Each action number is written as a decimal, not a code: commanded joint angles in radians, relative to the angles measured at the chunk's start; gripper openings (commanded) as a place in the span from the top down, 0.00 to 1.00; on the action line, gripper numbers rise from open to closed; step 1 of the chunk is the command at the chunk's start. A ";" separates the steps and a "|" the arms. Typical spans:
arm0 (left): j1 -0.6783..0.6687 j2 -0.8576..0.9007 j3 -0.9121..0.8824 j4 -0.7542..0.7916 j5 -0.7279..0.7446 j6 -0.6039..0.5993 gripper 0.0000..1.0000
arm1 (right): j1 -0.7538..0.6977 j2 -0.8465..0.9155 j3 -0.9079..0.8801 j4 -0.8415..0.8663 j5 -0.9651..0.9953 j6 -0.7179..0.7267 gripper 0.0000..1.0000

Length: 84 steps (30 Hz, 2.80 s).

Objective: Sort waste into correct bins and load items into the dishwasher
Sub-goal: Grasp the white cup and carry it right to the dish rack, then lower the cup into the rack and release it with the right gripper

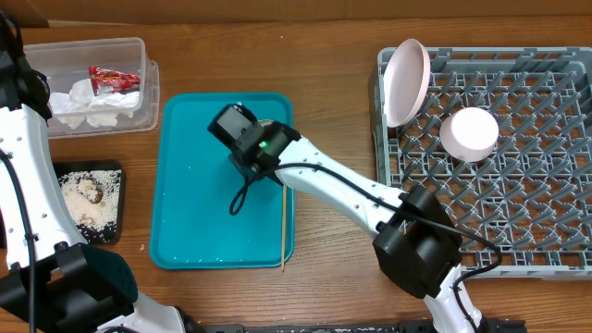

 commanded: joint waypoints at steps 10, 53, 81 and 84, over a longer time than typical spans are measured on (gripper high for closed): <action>-0.007 0.005 0.000 0.002 -0.017 0.016 0.00 | -0.172 -0.233 0.436 -0.321 0.035 0.159 0.96; -0.007 0.005 0.000 0.002 -0.017 0.016 0.00 | -1.627 -0.454 -0.637 -0.243 -1.786 -0.417 0.96; -0.007 0.005 0.000 0.002 -0.017 0.016 0.00 | -1.669 -0.453 -0.728 0.112 -1.428 -0.003 0.96; -0.007 0.005 0.000 0.002 -0.017 0.016 0.00 | -1.669 -0.453 -0.731 0.119 -1.464 -0.010 0.96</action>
